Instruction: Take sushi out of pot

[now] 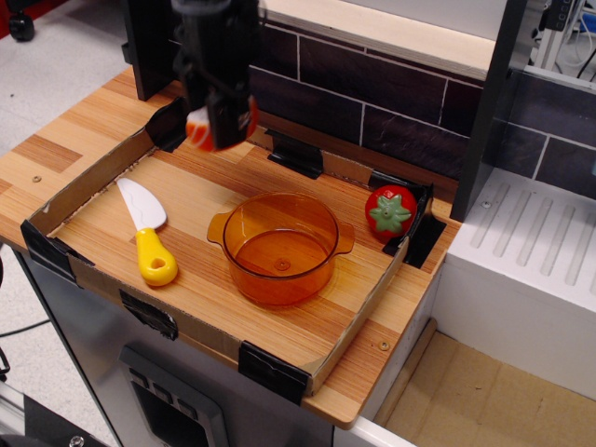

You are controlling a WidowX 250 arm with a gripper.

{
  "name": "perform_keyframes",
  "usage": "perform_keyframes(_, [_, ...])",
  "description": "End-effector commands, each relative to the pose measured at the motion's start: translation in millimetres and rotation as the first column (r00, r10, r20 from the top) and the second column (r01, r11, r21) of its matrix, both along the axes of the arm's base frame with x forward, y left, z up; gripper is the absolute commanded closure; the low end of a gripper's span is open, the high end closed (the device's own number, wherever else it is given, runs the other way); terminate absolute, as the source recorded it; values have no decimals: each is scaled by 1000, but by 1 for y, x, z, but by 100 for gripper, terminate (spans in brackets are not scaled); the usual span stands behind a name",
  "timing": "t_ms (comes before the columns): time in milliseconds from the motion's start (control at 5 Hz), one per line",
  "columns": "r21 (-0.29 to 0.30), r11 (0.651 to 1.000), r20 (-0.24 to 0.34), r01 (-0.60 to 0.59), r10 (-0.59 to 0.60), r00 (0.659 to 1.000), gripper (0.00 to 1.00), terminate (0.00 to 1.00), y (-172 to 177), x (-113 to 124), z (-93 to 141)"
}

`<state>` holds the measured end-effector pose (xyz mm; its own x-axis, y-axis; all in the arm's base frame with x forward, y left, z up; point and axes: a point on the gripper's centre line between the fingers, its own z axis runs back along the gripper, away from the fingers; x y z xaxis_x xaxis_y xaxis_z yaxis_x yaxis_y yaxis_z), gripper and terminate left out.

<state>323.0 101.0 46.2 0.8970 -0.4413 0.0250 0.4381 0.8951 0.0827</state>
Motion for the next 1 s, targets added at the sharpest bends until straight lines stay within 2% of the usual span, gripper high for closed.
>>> perform_keyframes(0, [88,994,35,-69,66,997,100,0,42,7,-7])
perform_keyframes(200, [93,993,22,-78,76,997,100,0,47,9,-11])
perform_keyframes(400, [69,995,21,-74,72,997,0,0,47,9,-9])
perform_keyframes(600, [57,994,69,-98,94,993,0,0,49,9,-2])
perform_keyframes(800, [64,991,132,-120,111,985,0,0,49,6,27])
